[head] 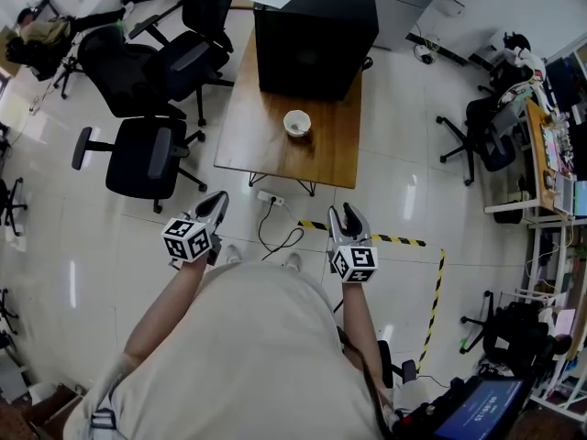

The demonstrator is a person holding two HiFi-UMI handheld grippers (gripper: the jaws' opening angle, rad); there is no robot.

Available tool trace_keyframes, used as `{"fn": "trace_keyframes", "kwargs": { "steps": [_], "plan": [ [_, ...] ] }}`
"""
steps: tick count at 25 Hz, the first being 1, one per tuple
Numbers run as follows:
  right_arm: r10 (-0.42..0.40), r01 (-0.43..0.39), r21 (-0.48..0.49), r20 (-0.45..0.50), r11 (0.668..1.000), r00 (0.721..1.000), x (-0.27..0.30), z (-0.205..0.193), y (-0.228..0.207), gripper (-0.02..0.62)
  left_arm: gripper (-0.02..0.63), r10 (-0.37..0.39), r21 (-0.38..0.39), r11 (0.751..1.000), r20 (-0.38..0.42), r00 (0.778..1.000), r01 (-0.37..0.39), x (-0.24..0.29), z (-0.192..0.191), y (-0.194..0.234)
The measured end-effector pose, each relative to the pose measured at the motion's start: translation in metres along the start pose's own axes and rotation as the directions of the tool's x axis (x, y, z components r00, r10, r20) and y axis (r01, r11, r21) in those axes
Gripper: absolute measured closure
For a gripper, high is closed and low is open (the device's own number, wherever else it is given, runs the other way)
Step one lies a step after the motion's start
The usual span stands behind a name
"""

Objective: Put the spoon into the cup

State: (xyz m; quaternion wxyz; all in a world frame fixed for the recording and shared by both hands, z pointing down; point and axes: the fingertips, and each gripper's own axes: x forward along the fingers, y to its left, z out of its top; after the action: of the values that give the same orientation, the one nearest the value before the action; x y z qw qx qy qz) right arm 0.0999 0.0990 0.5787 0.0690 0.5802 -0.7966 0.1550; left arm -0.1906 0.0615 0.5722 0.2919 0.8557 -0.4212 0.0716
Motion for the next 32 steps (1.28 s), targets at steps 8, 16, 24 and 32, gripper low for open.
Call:
{"fn": "trace_keyframes", "kwargs": {
  "steps": [8,16,24,32],
  "plan": [
    [-0.012,0.012,0.047,0.012,0.999,1.0,0.008,0.003,0.003,0.445,0.606,-0.01,0.028,1.0,-0.029,1.0,0.01,0.007,0.006,0.007],
    [-0.003,0.002,0.027,0.035,1.0,0.999,0.021,0.015,0.021,0.445,0.604,0.007,0.048,0.999,-0.044,0.999,-0.005,0.002,0.006,0.023],
    [-0.005,0.003,0.033,0.051,0.999,0.999,0.012,0.019,0.031,0.447,0.606,-0.025,0.074,0.997,-0.042,0.999,0.028,0.004,0.009,0.017],
    [-0.023,0.022,0.034,0.034,0.999,0.999,-0.013,0.011,0.012,0.453,0.606,-0.073,0.079,0.994,-0.043,0.996,0.077,0.015,-0.008,-0.011]
  ]
}}
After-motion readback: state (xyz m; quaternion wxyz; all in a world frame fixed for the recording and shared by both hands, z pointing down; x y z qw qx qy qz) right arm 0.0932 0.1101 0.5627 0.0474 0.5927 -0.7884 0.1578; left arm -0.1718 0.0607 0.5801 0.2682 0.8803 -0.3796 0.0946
